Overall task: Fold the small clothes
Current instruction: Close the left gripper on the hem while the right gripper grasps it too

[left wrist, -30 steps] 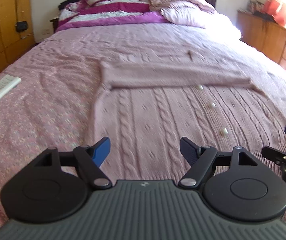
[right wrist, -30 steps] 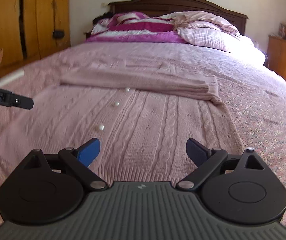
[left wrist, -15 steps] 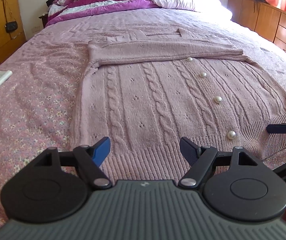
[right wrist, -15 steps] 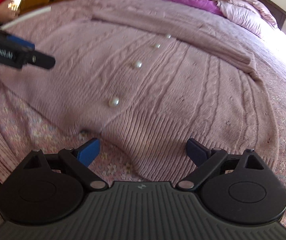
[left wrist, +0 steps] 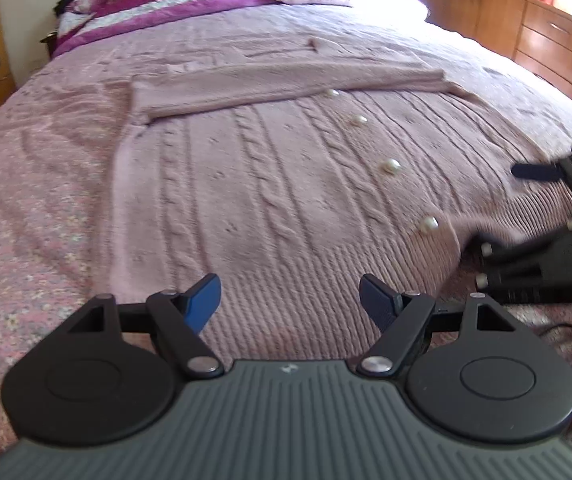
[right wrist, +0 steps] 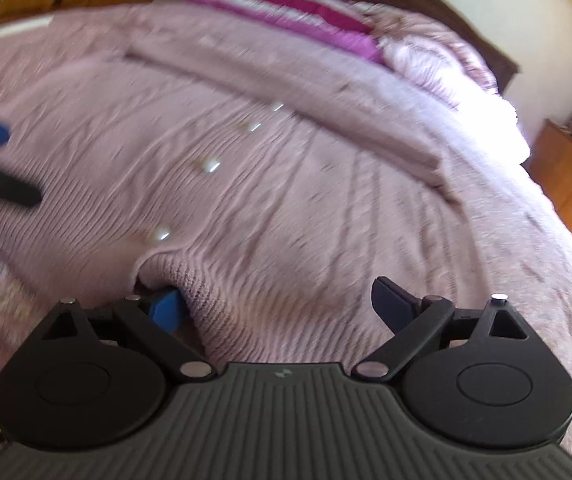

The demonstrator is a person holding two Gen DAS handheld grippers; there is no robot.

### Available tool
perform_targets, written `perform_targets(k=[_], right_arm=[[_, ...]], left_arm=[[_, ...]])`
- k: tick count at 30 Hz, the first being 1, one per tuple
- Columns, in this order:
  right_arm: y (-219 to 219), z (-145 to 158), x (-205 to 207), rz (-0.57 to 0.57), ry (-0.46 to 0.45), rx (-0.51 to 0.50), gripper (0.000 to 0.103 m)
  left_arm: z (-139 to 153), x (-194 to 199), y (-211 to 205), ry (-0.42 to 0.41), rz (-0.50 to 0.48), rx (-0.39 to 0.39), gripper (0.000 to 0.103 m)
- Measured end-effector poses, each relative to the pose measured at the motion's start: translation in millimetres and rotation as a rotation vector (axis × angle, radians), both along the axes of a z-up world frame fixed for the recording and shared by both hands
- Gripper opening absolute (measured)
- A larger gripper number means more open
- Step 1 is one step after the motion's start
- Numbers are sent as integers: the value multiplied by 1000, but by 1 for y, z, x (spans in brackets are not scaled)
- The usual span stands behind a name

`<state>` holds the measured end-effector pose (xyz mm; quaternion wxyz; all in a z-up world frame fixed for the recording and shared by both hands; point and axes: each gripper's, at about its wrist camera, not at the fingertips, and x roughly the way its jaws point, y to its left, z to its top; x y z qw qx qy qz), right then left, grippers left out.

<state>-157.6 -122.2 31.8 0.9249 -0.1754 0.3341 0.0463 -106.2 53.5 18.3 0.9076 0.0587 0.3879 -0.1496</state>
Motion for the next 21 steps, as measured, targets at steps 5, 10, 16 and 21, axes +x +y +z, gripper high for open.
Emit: perform_targets(k=[5,10,16,21], right_arm=[[-5,3,4,-11,1,24,96],[-7,7,2,-29,-29,48,96],[-11,10,4,-57,-34,104,96],[-14,10,8,-80,-25,152,96]], left_arm=[[-5,-2,-9,22,-52,15,78],[-9,-6,-17,33,-114,38,78],[-13,-8,-26,16,-152,77,78],[-22,-2,-37,-4,-157,175,78]])
